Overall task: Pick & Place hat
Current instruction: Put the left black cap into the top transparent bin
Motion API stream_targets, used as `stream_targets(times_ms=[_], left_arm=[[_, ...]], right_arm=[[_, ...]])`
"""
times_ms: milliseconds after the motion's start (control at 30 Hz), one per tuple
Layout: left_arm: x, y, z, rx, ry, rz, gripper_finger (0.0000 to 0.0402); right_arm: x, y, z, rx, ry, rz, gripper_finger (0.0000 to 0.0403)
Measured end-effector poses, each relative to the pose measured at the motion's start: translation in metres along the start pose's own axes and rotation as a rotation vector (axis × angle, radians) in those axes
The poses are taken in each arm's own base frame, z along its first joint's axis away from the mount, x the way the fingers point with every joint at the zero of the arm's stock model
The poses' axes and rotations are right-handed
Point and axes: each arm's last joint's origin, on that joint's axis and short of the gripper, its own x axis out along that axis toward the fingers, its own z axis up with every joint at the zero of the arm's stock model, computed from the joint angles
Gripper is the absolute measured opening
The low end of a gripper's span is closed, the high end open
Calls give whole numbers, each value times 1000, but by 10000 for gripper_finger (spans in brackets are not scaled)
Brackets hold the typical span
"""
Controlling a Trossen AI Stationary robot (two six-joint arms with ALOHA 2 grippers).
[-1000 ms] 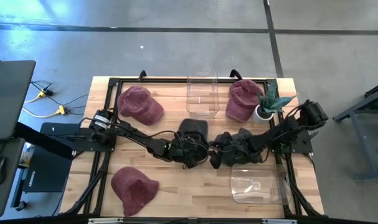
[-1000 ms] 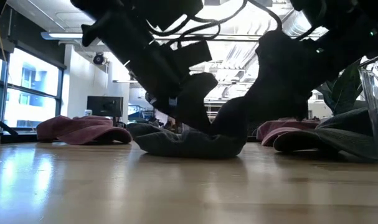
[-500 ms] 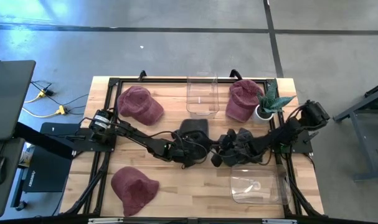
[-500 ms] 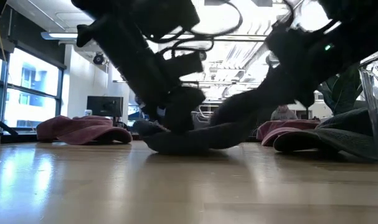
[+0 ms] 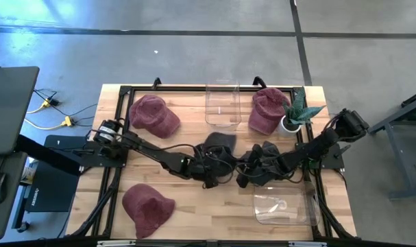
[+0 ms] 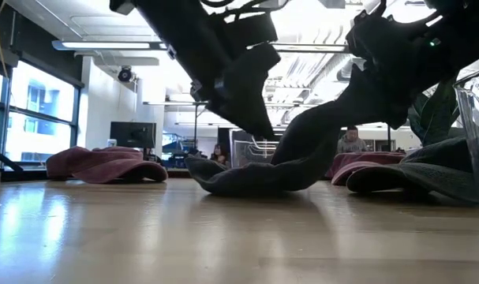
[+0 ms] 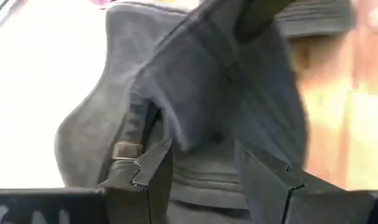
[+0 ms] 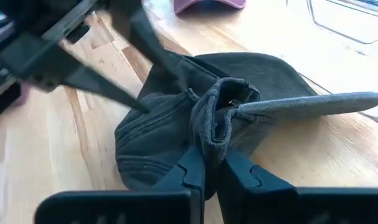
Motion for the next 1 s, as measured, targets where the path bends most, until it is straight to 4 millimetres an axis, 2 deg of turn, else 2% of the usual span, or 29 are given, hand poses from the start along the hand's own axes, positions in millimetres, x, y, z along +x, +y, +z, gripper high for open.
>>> stream_targets(times_ms=[67,200,267,467,533,667,800,1000], left_arm=[[8,3,1,-23,-11,19,162],[37,9,-16,-14,40,87,162],[50,6,-13,-48,-16,62,162],[69,-9,-14,-1,-95,-89,162],[72,-8,-21,34,-52,-81,162],[67,-4,-20,53,29,-18,162],[45,-2,0,84,107,16,162],[3,-11,15,159,199,165,162]], right_arm=[[-1,1,-1,-16,1,10,8],[-3,4,0,-19,8,46,11],[-5,5,2,-8,1,58,16],[-5,6,3,-5,23,89,7],[-6,5,2,-11,39,98,5],[-5,3,-1,4,68,76,14],[-4,-4,-6,11,126,26,27],[-1,-15,-10,48,195,-47,42]])
